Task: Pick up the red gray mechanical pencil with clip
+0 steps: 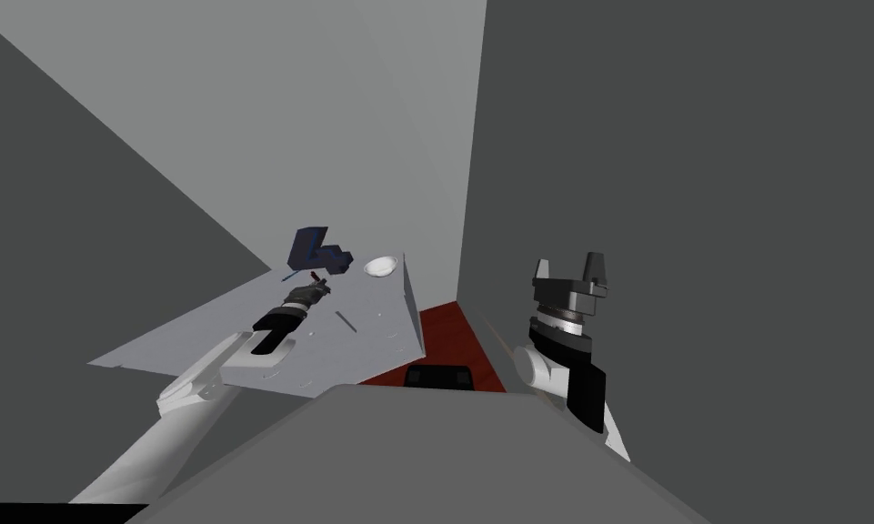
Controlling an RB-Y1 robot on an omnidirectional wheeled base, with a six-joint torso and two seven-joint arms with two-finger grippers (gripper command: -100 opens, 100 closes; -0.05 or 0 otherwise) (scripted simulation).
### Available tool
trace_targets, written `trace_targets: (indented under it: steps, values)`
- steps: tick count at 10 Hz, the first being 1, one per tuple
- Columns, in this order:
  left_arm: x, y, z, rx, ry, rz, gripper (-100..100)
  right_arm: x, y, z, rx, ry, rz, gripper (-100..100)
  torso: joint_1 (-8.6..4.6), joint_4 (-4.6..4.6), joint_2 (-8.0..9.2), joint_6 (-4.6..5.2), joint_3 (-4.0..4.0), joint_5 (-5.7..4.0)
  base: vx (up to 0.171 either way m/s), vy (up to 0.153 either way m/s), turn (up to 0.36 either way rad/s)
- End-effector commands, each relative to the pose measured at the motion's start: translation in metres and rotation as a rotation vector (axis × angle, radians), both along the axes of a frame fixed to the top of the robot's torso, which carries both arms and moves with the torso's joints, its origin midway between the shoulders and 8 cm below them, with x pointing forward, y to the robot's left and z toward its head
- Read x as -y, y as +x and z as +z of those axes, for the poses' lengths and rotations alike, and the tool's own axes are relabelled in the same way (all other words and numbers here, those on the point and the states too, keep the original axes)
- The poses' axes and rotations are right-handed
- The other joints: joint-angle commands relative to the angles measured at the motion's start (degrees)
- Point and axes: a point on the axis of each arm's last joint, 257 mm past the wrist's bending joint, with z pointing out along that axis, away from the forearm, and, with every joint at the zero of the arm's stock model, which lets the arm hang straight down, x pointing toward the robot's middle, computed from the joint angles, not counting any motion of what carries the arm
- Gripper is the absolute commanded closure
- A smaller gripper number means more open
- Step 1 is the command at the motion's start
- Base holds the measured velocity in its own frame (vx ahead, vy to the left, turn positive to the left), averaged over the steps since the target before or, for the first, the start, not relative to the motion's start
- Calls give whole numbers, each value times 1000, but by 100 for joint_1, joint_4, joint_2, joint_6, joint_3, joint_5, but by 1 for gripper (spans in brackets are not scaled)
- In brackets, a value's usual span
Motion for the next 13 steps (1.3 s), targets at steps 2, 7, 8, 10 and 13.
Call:
trace_targets:
  steps: [2,7,8,10,13]
  values:
    - [20,2,18,26,10,-35,100,0,0,0,0,0,0,0,3,1,6,9,2,2,32,12,-6]
    - [47,-12,24,33,-2,-68,100,0,0,0,0,0,0,0,5,1,6,10,2,5,55,7,62]
    - [49,-27,9,6,-33,-50,100,0,0,0,0,0,0,0,4,5,20,12,11,3,92,28,193]
    - [64,-28,21,21,-23,-79,100,0,0,0,0,0,0,0,14,-2,-3,4,-3,9,79,8,64]
    - [67,-28,28,30,-21,-87,0,0,0,0,0,0,0,0,3,4,25,10,13,4,4,2,-9]
